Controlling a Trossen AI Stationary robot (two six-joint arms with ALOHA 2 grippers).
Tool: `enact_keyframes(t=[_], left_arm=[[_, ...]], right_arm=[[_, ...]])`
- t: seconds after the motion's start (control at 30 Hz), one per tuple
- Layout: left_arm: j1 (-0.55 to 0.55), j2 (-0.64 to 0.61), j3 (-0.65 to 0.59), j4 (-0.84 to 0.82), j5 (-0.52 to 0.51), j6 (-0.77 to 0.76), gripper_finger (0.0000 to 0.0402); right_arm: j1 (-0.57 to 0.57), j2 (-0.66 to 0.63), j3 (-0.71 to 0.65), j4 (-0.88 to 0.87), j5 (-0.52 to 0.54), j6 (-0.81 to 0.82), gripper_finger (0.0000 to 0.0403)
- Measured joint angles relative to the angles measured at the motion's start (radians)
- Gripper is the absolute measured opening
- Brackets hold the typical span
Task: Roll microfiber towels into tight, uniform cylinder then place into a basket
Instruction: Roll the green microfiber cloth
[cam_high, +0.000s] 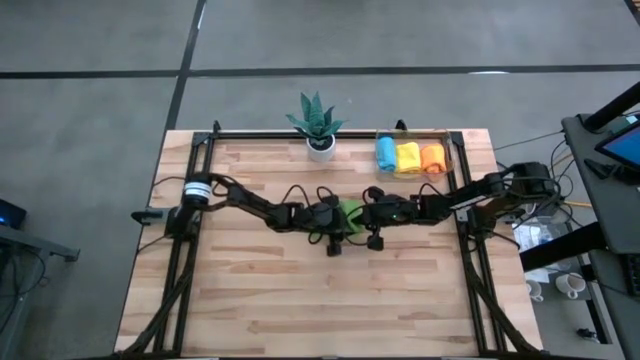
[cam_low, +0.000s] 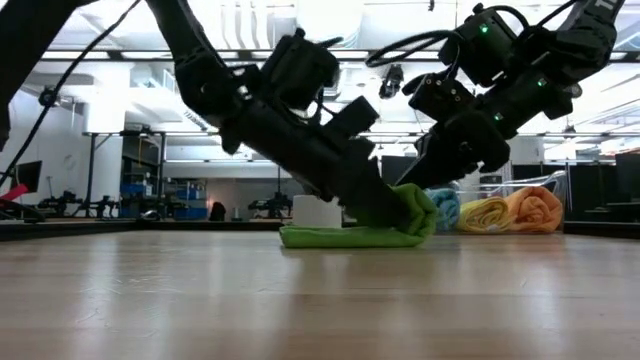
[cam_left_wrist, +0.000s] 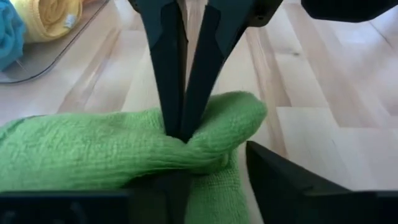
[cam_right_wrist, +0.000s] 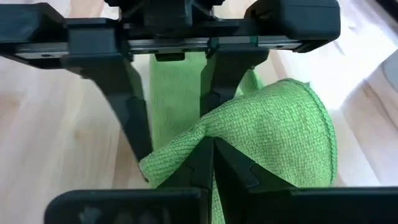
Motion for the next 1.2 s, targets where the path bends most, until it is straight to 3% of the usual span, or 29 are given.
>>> enact_keyframes(t=[0.17,0.3,0.5,1.03,1.2], left_arm=[[0.0,-0.069,0.0,-0.136,-0.001,0.0,0.0186],[0.0,-0.124,-0.002,-0.22,-0.002,-0.001,0.0205],[-0.011,-0.147,-0.015,-0.227,-0.003,-0.003,0.0209],[-0.03,-0.071,-0.015,-0.144,0.023,-0.057,0.0209],[-0.039,-0.083,-0.013,-0.165,0.115,-0.06,0.0209]], right_arm=[[0.0,-0.001,0.014,0.001,-0.002,-0.003,0.0008],[0.001,-0.001,0.019,0.0,-0.006,-0.003,0.0008],[0.001,0.0,0.021,0.0,-0.006,0.0,0.0008],[0.001,0.0,0.022,0.026,-0.004,-0.01,0.0008],[0.001,0.0,0.022,0.027,-0.004,-0.011,0.0008]])
